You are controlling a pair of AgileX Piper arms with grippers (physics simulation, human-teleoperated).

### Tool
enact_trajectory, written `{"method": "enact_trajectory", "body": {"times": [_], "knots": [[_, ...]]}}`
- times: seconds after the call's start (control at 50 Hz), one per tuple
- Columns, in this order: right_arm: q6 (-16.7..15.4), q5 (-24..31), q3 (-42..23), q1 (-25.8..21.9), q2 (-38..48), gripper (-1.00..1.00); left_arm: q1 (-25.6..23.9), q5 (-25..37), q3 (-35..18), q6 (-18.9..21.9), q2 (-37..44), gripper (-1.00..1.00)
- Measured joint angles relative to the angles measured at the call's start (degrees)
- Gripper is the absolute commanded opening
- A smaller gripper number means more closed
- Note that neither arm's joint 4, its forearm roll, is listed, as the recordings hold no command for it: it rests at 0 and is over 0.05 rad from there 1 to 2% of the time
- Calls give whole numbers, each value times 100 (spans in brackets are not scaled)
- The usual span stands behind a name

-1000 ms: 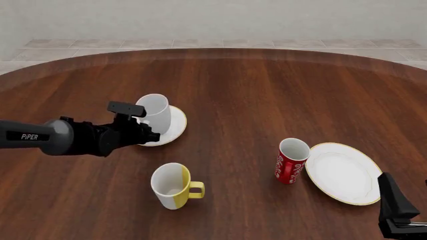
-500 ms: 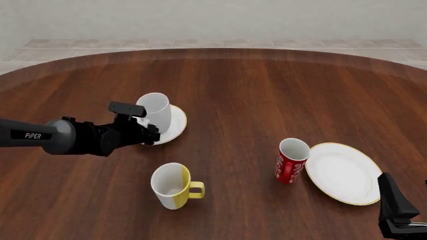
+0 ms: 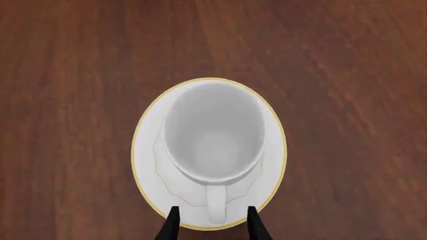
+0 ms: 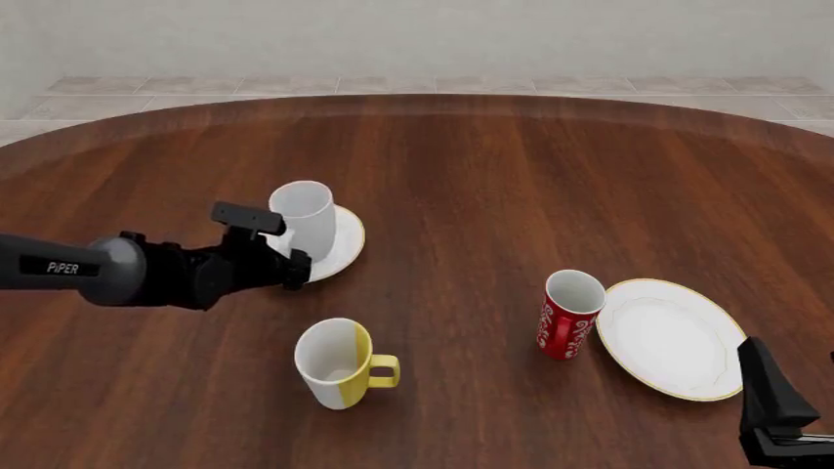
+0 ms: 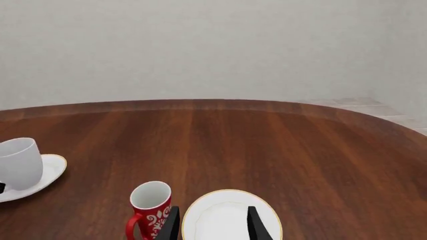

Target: Put the white mug on the left plate.

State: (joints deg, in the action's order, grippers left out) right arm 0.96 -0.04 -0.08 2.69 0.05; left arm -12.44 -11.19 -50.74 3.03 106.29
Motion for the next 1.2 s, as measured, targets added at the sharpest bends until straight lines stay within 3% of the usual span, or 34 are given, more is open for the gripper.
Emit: {"method": "enact_trajectory", "body": {"times": [0.34, 0.6, 0.88, 1.2], "knots": [[-1, -3, 2, 3, 0, 100, 20, 33, 98, 115, -247, 100], [-3, -2, -5, 3, -1, 100, 36, 259, 322, 248, -1030, 100], [8, -11, -19, 10, -2, 100, 182, 695, 809, 548, -2653, 100], [8, -32, -11, -2, -3, 100, 482, 1711, 1148, 1086, -5403, 100]]}}
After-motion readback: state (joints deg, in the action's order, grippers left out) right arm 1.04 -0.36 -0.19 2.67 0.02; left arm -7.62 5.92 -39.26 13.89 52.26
